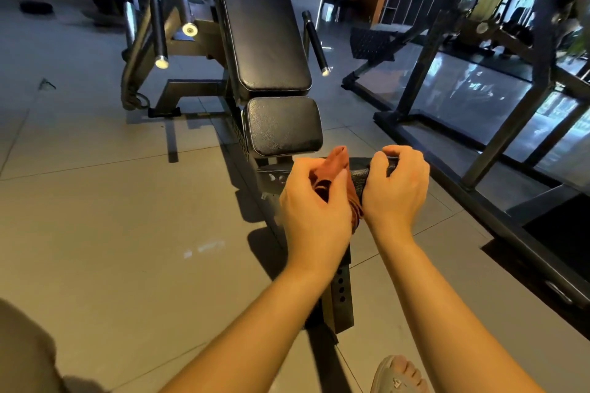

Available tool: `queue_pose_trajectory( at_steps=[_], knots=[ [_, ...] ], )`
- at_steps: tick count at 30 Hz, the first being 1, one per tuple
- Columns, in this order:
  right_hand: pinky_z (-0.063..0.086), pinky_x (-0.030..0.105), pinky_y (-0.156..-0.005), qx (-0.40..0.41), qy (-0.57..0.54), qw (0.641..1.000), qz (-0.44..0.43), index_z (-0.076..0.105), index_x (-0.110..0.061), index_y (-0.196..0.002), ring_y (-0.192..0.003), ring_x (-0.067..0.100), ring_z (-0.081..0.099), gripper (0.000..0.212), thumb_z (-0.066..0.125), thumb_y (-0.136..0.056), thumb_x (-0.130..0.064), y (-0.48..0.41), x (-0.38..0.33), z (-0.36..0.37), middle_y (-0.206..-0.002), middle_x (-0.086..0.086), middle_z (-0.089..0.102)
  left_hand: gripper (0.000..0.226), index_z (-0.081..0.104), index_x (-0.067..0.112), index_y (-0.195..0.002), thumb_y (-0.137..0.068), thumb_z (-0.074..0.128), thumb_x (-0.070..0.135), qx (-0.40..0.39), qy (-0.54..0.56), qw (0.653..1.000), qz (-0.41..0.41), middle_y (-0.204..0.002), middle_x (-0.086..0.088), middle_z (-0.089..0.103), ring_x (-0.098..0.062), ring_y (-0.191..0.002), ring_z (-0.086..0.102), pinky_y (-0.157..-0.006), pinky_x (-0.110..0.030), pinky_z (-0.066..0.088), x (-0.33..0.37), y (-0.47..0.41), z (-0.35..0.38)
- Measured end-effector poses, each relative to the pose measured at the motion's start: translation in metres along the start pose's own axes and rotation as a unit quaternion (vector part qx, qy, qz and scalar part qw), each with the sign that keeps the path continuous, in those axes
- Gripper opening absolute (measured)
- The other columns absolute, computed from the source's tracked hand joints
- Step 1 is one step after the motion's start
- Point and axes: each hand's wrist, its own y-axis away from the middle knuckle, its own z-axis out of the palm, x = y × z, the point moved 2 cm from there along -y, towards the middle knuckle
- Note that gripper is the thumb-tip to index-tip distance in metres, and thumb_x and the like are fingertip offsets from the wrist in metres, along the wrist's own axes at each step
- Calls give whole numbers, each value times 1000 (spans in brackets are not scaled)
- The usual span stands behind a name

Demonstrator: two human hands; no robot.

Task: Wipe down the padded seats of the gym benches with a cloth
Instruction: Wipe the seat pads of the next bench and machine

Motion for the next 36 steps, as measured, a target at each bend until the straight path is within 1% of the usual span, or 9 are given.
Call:
queue_pose_trajectory(
  at_steps=[2, 5, 10, 15, 18, 22, 28, 32, 36],
  knots=[
    [40, 23, -78, -14, 0, 1000, 0, 61, -15, -103, -96, 7, 47, 19, 52, -97, -31, 0, 0, -1, -100, -5, 54, 8, 57, 23, -100, -98, 64, 25, 10, -41, 999, 16, -95, 9, 62, -6, -88, 62, -72, -20, 50, -12, -12, 3],
    [33, 13, -75, -22, 8, 1000, 8, 61, -16, -104, -96, 4, 43, 15, 55, -99, -28, 0, 2, -1, -101, -6, 52, 8, 53, 23, -97, -100, 61, 23, 47, -55, 995, -65, -95, 6, 59, -4, -87, 58, -69, -19, 44, -31, -31, -1],
    [31, 12, -73, -13, 9, 1000, 11, 60, -18, -101, -95, 6, 44, 12, 54, -98, -28, 0, 0, 0, -99, -5, 53, 9, 53, 22, -103, -99, 60, 25, -12, -58, 998, 28, -98, 9, 57, -6, -92, 58, -74, -18, 49, -23, 15, 1],
    [30, 11, -76, -30, 22, 999, 18, 60, -18, -105, -98, 6, 43, 16, 53, -100, -31, 1, 0, -3, -105, -4, 54, 9, 52, 23, -100, -100, 60, 24, -22, -139, 979, -148, -99, 4, 60, -17, -97, 63, -71, -24, 49, -63, -33, -19],
    [28, 6, -77, -33, 24, 999, 19, 60, -17, -103, -101, 10, 47, 16, 53, -99, -31, 1, -4, -4, -104, -2, 55, 9, 55, 25, -100, -98, 64, 25, -39, -99, 991, -83, -97, 8, 61, -6, -92, 62, -66, -13, 47, -29, -15, -15],
    [26, 11, -78, -43, 39, 998, 30, 60, -16, -104, -102, 11, 47, 16, 53, -99, -29, 0, -6, -4, -106, -1, 56, 11, 57, 20, -97, -95, 66, 15, -15, -88, 996, -4, -96, 9, 55, -1, -89, 55, -73, -13, 46, -12, 14, 2],
    [45, 36, -92, -12, 27, 1000, 2, 60, -14, -107, -108, 14, 50, 15, 51, -99, -22, 2, -14, -4, -109, -3, 53, 8, 60, 26, -97, -96, 66, 21, -30, -132, 968, -214, -96, 4, 65, -18, -95, 65, -67, -25, 46, -101, -36, -33],
    [40, 32, -103, -44, 66, 994, -72, 61, -14, -113, -119, 15, 52, 25, 52, -97, -31, 10, -34, 5, -123, 2, 60, 9, 65, 28, -101, -98, 64, 20, 4, -44, 995, -92, -102, 9, 63, -7, -97, 61, -81, -19, 50, -60, -15, -17],
    [44, 51, -104, -34, 156, 983, -88, 61, -15, -114, -111, 21, 58, 32, 54, -92, -38, 17, -40, 16, -117, 3, 64, 11, 63, 28, -100, -97, 66, 18, -23, -36, 998, -42, -98, 13, 61, -6, -93, 61, -78, -17, 51, -57, -11, -16]
  ],
)
